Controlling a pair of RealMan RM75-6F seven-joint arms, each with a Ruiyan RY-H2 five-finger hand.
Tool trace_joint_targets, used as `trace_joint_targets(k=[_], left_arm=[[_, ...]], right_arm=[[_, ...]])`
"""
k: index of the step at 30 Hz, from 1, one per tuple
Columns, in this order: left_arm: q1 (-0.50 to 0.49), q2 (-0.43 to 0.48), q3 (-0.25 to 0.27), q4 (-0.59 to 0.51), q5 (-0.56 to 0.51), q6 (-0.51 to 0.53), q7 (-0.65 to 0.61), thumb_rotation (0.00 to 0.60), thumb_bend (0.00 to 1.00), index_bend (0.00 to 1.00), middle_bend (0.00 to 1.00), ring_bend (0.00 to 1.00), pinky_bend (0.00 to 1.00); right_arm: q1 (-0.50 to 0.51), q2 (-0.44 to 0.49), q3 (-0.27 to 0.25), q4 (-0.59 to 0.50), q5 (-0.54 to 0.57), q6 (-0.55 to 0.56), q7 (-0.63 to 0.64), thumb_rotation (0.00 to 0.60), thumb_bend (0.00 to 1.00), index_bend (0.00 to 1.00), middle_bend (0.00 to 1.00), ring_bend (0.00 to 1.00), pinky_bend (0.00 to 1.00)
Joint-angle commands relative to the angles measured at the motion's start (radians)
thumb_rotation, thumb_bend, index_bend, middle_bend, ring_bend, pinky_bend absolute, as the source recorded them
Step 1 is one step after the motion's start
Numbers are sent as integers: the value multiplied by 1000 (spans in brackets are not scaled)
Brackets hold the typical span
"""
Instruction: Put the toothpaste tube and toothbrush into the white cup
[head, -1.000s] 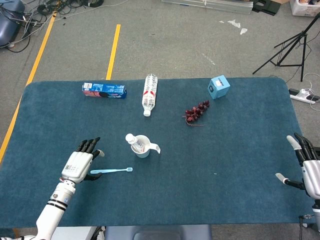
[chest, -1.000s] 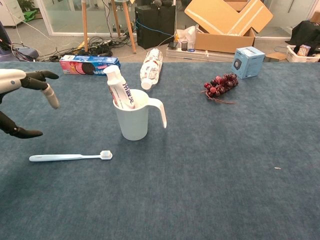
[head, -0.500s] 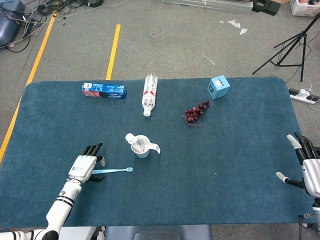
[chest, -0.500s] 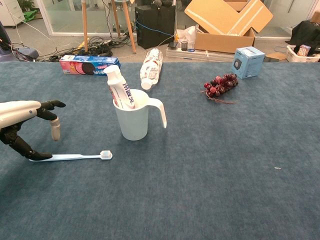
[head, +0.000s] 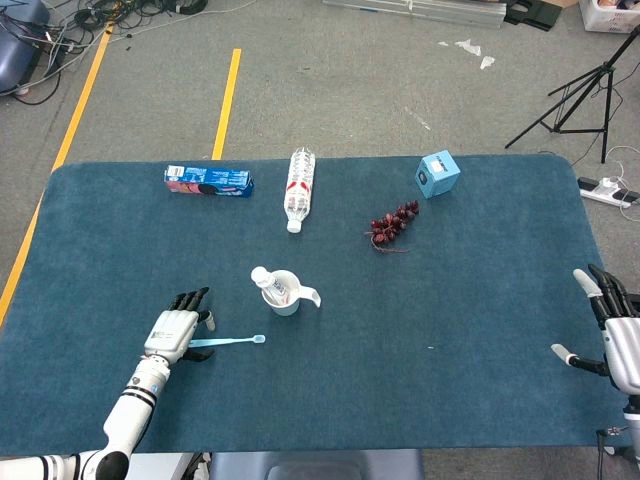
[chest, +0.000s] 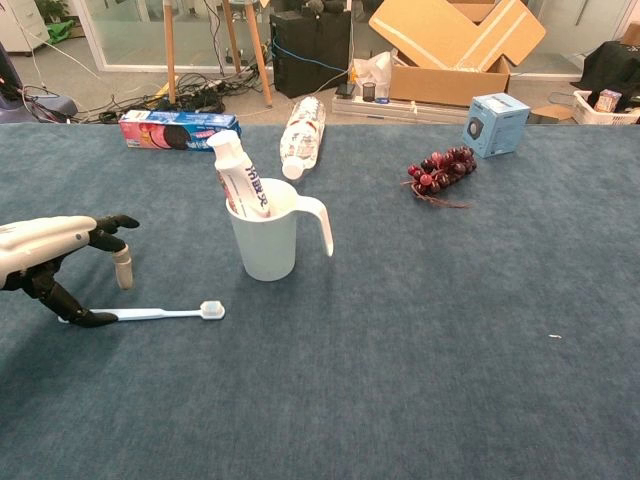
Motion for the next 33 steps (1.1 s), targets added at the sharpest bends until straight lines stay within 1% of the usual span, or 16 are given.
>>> trace_joint_targets(k=[1, 4, 16, 24, 28, 33], left_arm=[[3, -9, -4, 11, -3, 1, 2, 600, 215, 452, 0, 0, 0], [5, -18, -6, 23, -5, -2, 1, 600, 215, 470, 0, 0, 0], [6, -49, -12, 68, -15, -30, 2, 600, 215, 487, 0, 0, 0], [6, -65, -22, 82, -29, -22, 24, 600, 220, 508, 0, 0, 0], [6, -69, -26, 86, -37, -23, 33, 600, 248, 521, 0, 0, 0], [5, -75, -28, 91, -45, -25, 45, 600, 255, 527, 0, 0, 0]], right_arm=[[0, 0, 0, 0, 1, 0, 0, 600, 0, 68, 52, 35, 424], [0, 0, 1, 1, 2, -1, 2, 600, 0, 68, 52, 35, 424], [-1, 4, 3, 3, 6, -2, 12, 600, 0, 68, 52, 35, 424], [-1, 4, 2, 4, 4, -1, 13, 600, 0, 68, 52, 35, 424], [-1, 4, 3, 4, 5, 0, 15, 600, 0, 68, 52, 35, 424], [-2, 5, 3, 4, 5, 0, 16, 600, 0, 68, 52, 35, 424]])
